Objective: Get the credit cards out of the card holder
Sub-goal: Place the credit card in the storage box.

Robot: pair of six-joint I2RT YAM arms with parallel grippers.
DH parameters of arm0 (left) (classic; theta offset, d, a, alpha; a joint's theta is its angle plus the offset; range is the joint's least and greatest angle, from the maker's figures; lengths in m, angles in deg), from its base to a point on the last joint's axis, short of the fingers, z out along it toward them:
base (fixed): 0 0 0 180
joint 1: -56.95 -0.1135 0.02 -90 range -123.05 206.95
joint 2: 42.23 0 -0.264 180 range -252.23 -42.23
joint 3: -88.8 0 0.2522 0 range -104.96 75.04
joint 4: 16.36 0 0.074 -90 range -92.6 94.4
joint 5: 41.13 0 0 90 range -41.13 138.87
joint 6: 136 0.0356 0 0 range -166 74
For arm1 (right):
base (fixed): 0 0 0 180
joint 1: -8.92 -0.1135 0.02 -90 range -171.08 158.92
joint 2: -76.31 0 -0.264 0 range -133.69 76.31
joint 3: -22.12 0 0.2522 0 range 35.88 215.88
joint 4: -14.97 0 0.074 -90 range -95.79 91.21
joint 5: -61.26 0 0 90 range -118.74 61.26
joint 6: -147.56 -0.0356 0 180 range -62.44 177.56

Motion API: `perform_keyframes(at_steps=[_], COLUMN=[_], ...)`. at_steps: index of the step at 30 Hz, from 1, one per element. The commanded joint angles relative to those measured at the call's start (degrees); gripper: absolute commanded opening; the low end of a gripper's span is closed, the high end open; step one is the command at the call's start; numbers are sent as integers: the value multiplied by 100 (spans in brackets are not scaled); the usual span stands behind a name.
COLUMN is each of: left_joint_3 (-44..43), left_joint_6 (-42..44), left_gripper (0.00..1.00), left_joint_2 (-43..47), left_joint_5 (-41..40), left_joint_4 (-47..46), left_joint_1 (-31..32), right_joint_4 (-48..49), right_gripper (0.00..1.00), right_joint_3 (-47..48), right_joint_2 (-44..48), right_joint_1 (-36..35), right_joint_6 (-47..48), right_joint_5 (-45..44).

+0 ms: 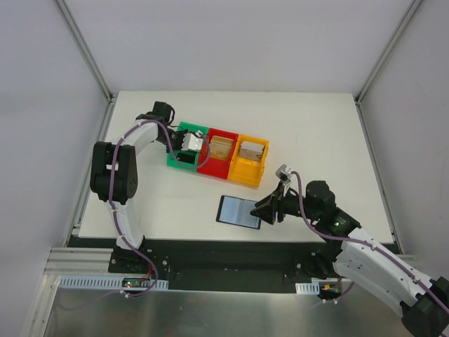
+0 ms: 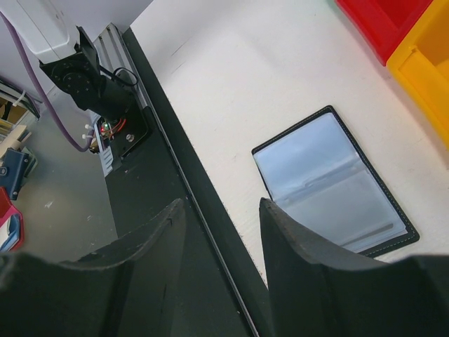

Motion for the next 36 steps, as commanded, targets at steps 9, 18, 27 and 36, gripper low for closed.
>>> perform_keyframes(at_steps=[9,18,27,36], left_joint_3=[-99,-161,-178,-231], left_joint_6=[122,-10,-177,-379], left_gripper=[0,3,11,12], left_joint_2=[72,89,72,98], left_joint_5=[-268,-312,-356,-373], left_joint_4=[186,98,-16,-192], left_joint_1=[85,93,120,155], right_joint_4=[272,272,263,280], right_gripper=[50,50,51,51], right_joint_3=[-1,17,8,8], right_joint_2=[155,85,120,85], right_joint_1=[-31,-31,-31,-31], right_joint_6=[27,36,36,53], right_joint_5=[-62,-53,-62,-44])
